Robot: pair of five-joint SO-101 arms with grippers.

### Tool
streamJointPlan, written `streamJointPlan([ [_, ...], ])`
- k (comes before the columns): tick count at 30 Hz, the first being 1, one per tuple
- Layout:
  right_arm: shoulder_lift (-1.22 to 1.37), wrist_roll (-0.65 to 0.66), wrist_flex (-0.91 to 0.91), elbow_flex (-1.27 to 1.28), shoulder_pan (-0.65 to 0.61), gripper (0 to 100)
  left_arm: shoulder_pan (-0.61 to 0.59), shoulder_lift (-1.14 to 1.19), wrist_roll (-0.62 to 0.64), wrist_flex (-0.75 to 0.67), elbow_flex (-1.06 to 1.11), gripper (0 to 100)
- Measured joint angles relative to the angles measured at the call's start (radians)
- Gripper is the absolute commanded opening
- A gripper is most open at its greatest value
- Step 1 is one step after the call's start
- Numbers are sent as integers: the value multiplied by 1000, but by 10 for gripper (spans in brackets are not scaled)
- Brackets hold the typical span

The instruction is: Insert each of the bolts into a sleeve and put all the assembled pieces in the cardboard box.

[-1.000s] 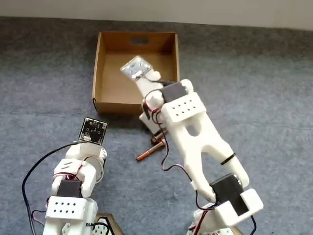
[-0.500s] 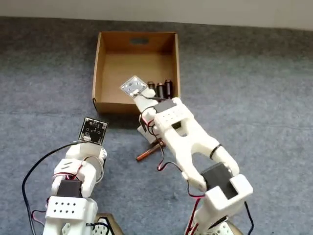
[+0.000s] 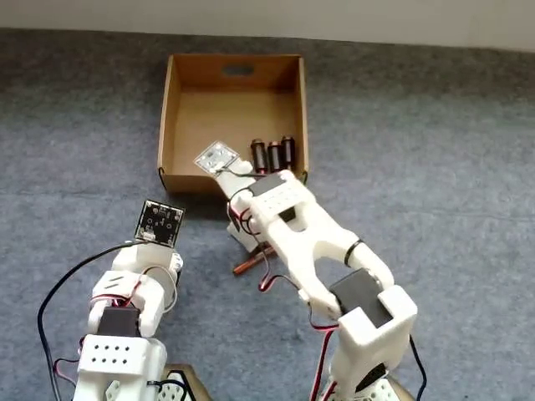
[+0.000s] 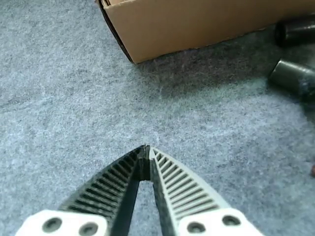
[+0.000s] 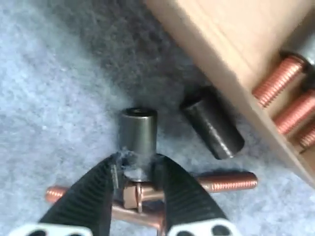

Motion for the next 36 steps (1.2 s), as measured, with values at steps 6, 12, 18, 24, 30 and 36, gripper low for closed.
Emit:
streamJointPlan([
  [6,-64,0,55,2,0,6,0,0,0,0,0,11],
  [12,-341,0,160,15,52,6,0,0,0,0,0,11],
  [18,-540,-81,250,157,227,6,0,0,0,0,0,11],
  [24,-623,-124,153,351,531,6,0,0,0,0,0,11],
  [30,-623,-49,43,560,623,6,0,0,0,0,0,11],
  [36,-612,41,-40,669,623,132,0,0,0,0,0,11],
])
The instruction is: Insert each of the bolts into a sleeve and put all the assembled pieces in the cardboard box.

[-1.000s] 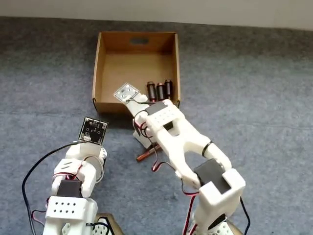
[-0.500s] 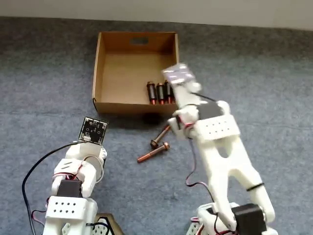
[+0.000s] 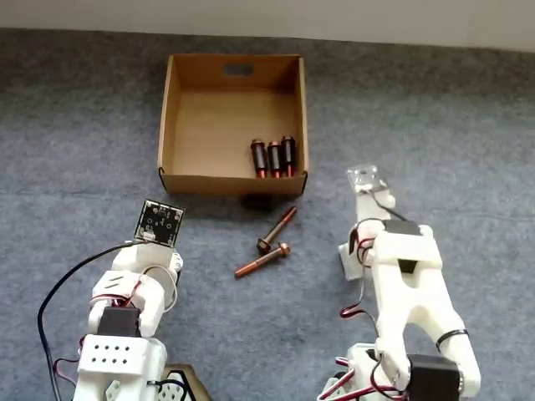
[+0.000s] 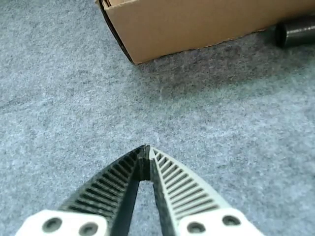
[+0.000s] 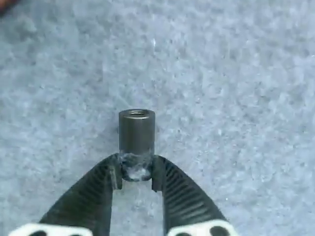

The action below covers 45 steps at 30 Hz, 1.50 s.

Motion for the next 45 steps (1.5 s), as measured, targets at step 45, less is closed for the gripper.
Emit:
streamJointPlan([
  [45,91,195,-57,2,-109,166,0,0,0,0,0,10],
])
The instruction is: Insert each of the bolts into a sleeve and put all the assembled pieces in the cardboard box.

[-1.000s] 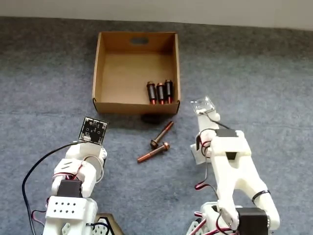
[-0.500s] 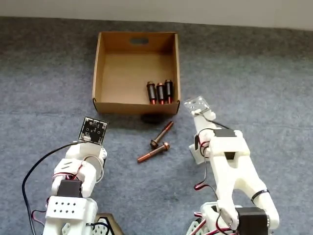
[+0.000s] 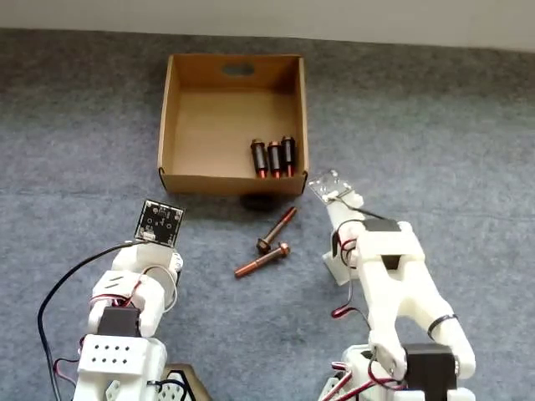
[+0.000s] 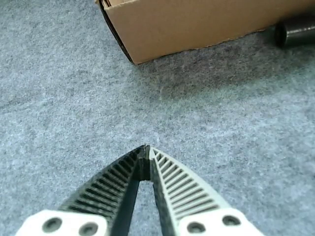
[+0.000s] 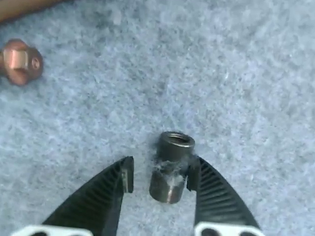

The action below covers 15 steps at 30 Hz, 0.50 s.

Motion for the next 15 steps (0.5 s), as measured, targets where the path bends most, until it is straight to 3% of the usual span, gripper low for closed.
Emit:
streamJointPlan([
  [9,144,0,-52,-38,25,157,0,0,0,0,0,10],
  [15,60,2,-57,-38,40,5,0,0,0,0,0,10],
])
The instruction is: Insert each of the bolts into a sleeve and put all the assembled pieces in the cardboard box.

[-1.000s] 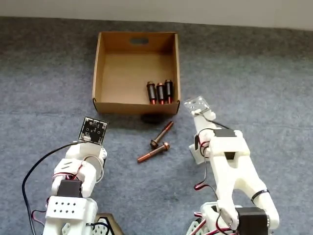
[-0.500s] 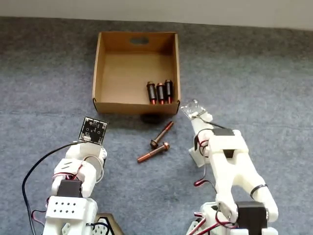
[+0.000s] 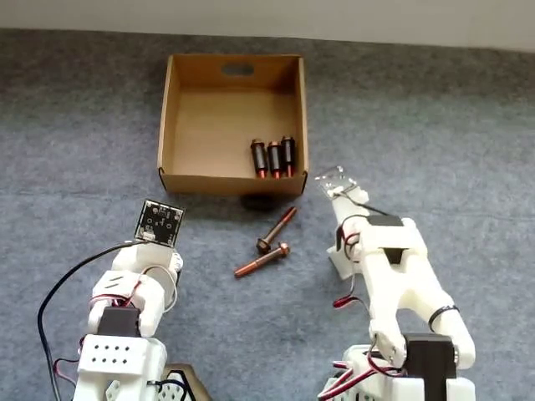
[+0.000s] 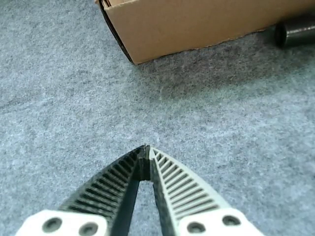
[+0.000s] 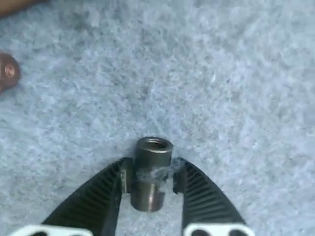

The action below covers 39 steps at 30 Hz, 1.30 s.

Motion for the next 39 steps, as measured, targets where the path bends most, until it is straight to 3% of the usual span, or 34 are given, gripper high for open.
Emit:
streamJointPlan([
  [13,-545,-189,204,29,-8,5,-2,0,0,0,0,11],
  [17,-654,-308,143,121,-26,5,-2,2,-5,17,-6,11],
  [22,-733,-473,-49,292,-77,5,0,2,-6,216,-149,40],
  [27,-804,-517,-121,370,-114,5,0,17,-6,308,-324,98],
  [31,-858,-535,-123,390,-124,5,-2,141,-37,358,-453,89],
  [39,-1005,-658,-143,497,-106,5,-2,605,-146,430,-736,89],
])
